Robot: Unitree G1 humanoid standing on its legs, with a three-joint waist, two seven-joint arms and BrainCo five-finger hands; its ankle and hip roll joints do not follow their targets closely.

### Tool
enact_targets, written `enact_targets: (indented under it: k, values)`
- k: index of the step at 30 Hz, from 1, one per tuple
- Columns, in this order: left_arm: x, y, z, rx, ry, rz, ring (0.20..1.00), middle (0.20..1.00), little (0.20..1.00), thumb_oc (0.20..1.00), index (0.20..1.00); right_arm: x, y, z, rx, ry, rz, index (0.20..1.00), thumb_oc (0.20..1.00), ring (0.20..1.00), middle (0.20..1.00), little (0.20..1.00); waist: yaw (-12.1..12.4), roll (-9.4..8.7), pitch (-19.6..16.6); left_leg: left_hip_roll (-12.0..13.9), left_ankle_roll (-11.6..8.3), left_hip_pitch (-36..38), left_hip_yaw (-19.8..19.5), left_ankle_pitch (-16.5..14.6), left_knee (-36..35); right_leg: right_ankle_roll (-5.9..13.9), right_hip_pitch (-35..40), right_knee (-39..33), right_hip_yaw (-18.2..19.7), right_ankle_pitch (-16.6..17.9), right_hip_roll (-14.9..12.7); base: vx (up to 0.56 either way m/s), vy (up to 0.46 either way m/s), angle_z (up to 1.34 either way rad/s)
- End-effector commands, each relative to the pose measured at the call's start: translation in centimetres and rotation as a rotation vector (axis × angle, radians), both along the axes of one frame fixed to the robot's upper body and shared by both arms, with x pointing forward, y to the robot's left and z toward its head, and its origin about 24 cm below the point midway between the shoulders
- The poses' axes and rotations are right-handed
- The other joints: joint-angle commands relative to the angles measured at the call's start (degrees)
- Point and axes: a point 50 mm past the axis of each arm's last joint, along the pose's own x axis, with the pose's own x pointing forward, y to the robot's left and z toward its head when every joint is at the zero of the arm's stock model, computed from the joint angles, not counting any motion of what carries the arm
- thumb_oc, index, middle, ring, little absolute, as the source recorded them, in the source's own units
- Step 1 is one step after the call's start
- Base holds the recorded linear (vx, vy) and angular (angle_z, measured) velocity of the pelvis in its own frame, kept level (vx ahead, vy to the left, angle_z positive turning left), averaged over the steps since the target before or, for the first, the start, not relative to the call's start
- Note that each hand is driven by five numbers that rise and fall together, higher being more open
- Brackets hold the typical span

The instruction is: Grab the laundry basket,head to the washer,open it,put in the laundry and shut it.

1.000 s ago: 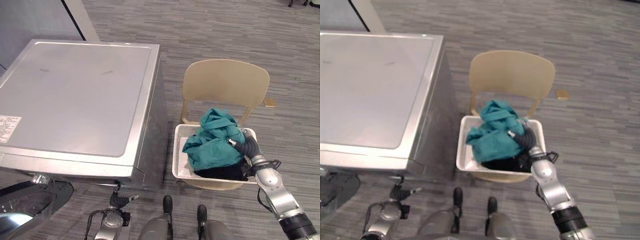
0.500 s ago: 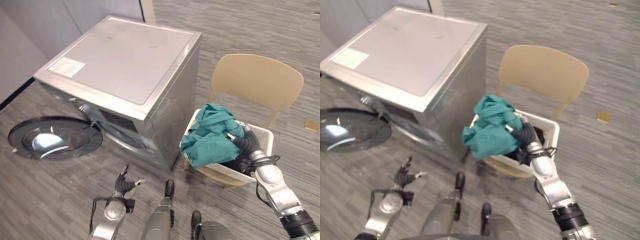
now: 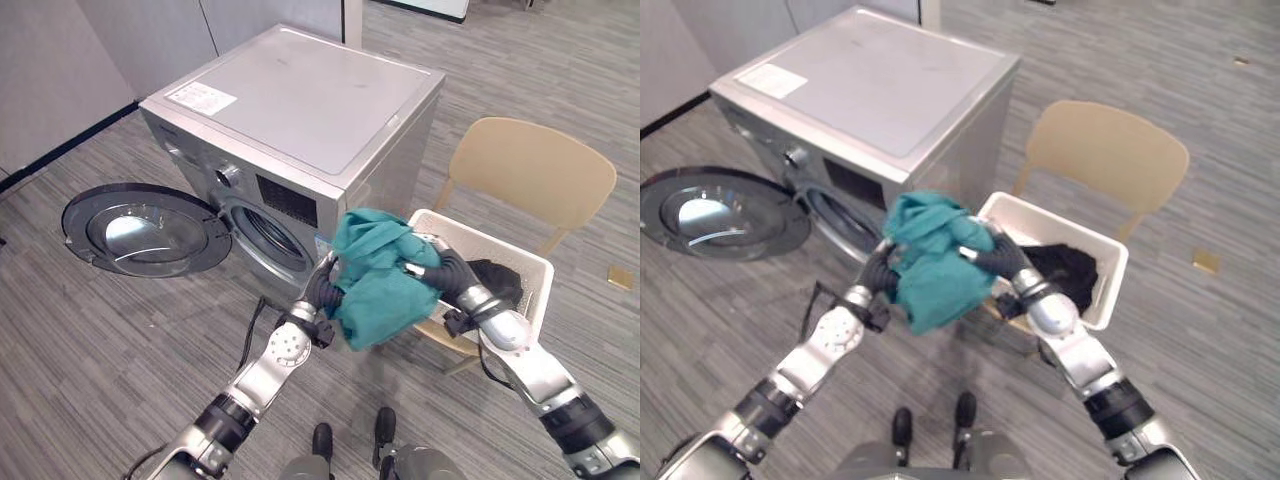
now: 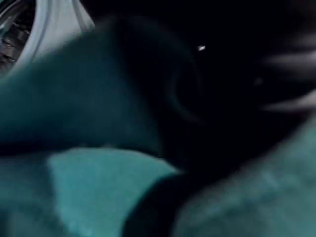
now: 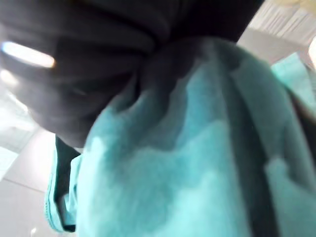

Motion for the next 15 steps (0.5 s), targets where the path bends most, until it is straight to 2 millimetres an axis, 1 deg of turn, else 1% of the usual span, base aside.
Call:
enact_targets:
  k: [1,4,5,6,7,8,9,10,12,13,14,15]
  values:
    - [0.6,-1.4,1.1,0.012,-0.086,-0.025,1.000,1.000,1.000,1.000,1.000,0.1,2.7,2.6,0.132,-0.087,0.081,0.200,0.200,0.200,0.200,0.200,0.7,-2.71,-6.3,-1.4,-0.97,-0.4,0.1,-0.3,-1.9,5.77,7.0,-1.1,4.1,-7.5,-2.0,0.04,0.113,-0.01]
    - [0.9,-3.1,1.6,-0.008,-0.097,-0.053,1.000,1.000,1.000,1.000,1.000,0.3,4.7,2.0,0.193,-0.031,0.110,0.200,0.200,0.200,0.200,0.200,0.7,-2.81,-6.7,-1.7,-0.76,-0.2,0.3,-0.6,-1.9,6.08,6.9,-1.0,4.6,-7.1,-2.2,0.01,0.074,0.03]
    - [0.9,-3.1,1.6,-0.008,-0.097,-0.052,1.000,1.000,1.000,1.000,1.000,0.4,4.7,2.0,0.194,-0.032,0.110,0.200,0.200,0.200,0.200,0.200,0.7,-2.83,-6.7,-1.7,-0.75,-0.2,0.3,-0.6,-1.9,6.08,6.9,-1.1,4.6,-7.1,-2.2,-0.01,0.052,0.04]
    - [1.1,-3.6,1.9,-0.016,-0.105,-0.061,0.614,0.614,0.614,0.614,0.614,0.4,5.4,1.7,0.215,-0.007,0.125,0.200,0.200,0.200,0.200,0.200,0.7,-2.83,-6.7,-1.7,-0.69,-0.1,0.4,-0.6,-1.9,6.21,6.9,-1.0,4.8,-6.9,-2.2,-0.02,0.059,0.04]
    - [1.2,-3.8,2.0,-0.036,-0.100,-0.052,0.200,0.200,0.200,0.200,0.200,0.2,5.9,0.9,0.253,0.052,0.138,0.200,0.200,0.200,0.200,0.200,0.7,-2.82,-6.8,-1.8,-0.63,-0.1,0.6,-0.6,-1.9,6.39,6.7,-0.9,5.0,-6.7,-2.3,-0.03,0.070,0.03]
    - [1.2,-3.9,2.0,-0.043,-0.096,-0.048,0.200,0.200,0.200,0.200,0.200,0.1,6.0,0.5,0.268,0.076,0.138,0.520,0.520,0.520,0.520,0.520,0.6,-2.82,-6.9,-1.9,-0.61,-0.2,0.7,-0.7,-1.9,6.44,6.7,-1.0,5.2,-6.5,-2.4,-0.02,0.056,0.01]
    - [1.2,-3.8,1.9,-0.047,-0.096,-0.039,0.200,0.200,0.200,0.200,0.200,0.0,6.1,0.1,0.277,0.099,0.139,0.617,0.617,0.617,0.617,0.617,0.6,-2.79,-7.0,-2.0,-0.61,-0.1,0.9,-0.7,-1.9,6.55,6.7,-1.0,5.3,-6.4,-2.4,0.00,0.000,0.00]
    - [1.2,-3.8,1.9,-0.047,-0.096,-0.039,0.200,0.200,0.200,0.200,0.200,0.0,6.1,0.0,0.277,0.100,0.139,1.000,1.000,1.000,1.000,1.000,0.6,-2.79,-7.0,-2.0,-0.61,-0.1,0.9,-0.7,-1.9,6.56,6.7,-1.0,5.3,-6.4,-2.4,0.00,0.000,0.00]
    - [1.1,-3.3,1.5,-0.055,-0.078,-0.020,0.200,0.200,0.200,0.200,0.200,-0.3,6.0,-0.6,0.297,0.137,0.144,1.000,1.000,1.000,1.000,1.000,0.6,-2.72,-7.2,-2.0,-0.62,-0.1,1.0,-0.7,-1.9,6.68,6.7,-1.0,5.4,-6.3,-2.6,0.00,0.018,0.00]
    - [1.0,-2.7,1.1,-0.066,-0.060,0.001,0.200,0.200,0.200,0.200,0.200,-0.5,5.8,-1.1,0.304,0.161,0.144,1.000,1.000,1.000,1.000,1.000,0.6,-2.61,-7.3,-2.0,-0.62,-0.1,1.2,-0.7,-1.9,6.78,6.7,-1.0,5.6,-6.2,-2.7,0.00,0.000,0.00]
    - [1.0,-2.7,1.1,-0.066,-0.059,0.001,0.200,0.200,0.200,0.200,0.200,-0.5,5.8,-1.1,0.304,0.161,0.144,1.000,1.000,1.000,1.000,1.000,0.6,-2.60,-7.4,-2.0,-0.61,-0.1,1.2,-0.7,-1.9,6.78,6.7,-1.0,5.6,-6.2,-2.7,0.00,0.000,0.00]
    - [1.0,-2.0,0.8,-0.081,-0.043,0.028,0.200,0.200,0.200,0.200,0.200,-0.6,5.2,-1.3,0.307,0.164,0.126,1.000,1.000,1.000,1.000,1.000,0.6,-2.52,-7.5,-2.1,-0.52,0.1,1.2,-0.8,-1.9,6.85,6.8,-1.1,5.8,-6.1,-2.8,0.00,0.012,-0.04]
